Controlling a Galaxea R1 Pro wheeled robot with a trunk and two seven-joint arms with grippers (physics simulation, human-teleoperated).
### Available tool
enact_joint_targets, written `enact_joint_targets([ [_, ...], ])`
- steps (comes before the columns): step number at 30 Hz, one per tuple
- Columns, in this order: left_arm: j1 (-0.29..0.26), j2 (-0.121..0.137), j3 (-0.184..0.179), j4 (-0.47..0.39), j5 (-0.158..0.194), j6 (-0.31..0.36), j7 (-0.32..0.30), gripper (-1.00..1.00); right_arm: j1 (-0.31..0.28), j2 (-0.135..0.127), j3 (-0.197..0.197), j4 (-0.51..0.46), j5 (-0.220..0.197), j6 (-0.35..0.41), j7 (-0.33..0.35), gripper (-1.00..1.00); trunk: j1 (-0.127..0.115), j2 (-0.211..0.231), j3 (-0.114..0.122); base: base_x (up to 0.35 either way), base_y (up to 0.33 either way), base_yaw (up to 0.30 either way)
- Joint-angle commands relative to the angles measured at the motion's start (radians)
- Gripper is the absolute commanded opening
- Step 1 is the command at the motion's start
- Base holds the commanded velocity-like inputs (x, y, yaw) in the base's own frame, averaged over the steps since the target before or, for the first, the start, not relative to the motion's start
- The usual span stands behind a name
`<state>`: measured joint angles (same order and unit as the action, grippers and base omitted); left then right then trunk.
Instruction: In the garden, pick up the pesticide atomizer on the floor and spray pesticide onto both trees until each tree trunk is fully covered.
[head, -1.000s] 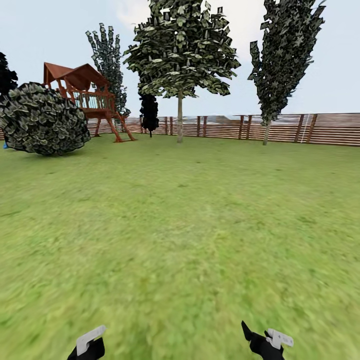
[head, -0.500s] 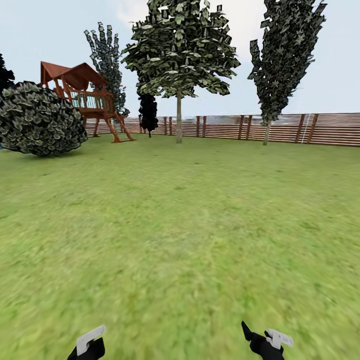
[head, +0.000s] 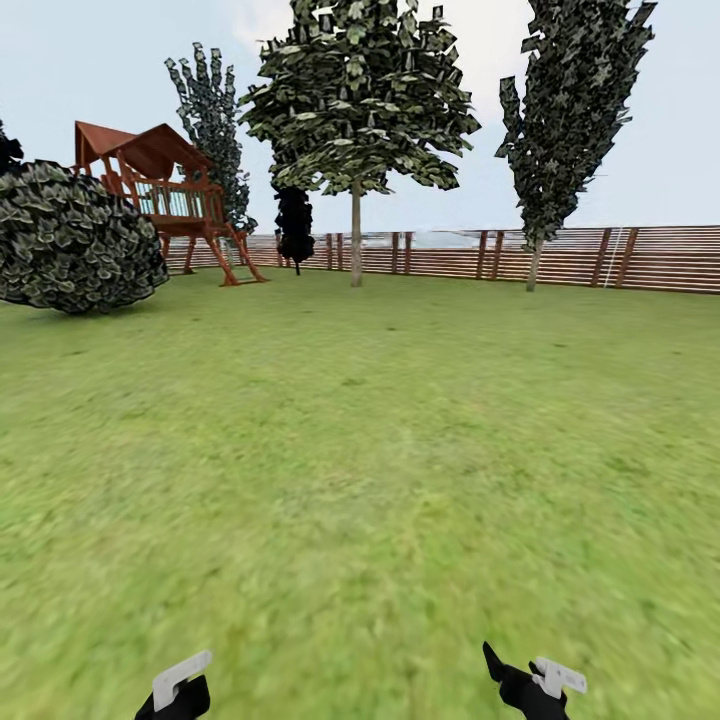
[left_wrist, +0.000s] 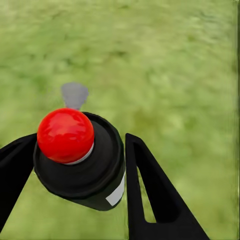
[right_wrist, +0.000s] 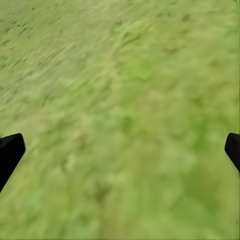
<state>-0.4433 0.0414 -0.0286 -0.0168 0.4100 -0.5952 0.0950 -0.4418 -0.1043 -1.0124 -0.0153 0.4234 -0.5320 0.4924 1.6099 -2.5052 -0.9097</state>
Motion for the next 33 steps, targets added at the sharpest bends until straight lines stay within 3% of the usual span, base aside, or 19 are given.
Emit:
enact_joint_targets([
  [1,0.000,0.000,-0.001,0.000,0.000,0.000,0.000,-1.00,0.000,0.000,0.000,0.000,0.000,0.000,0.000,1.00,0.000,0.000,0.000,0.306,-0.144,0.000],
  [33,0.000,0.000,-0.001,0.000,0.000,0.000,0.000,-1.00,0.000,0.000,0.000,0.000,0.000,0.000,0.000,1.00,0.000,0.000,0.000,0.307,-0.144,0.000],
])
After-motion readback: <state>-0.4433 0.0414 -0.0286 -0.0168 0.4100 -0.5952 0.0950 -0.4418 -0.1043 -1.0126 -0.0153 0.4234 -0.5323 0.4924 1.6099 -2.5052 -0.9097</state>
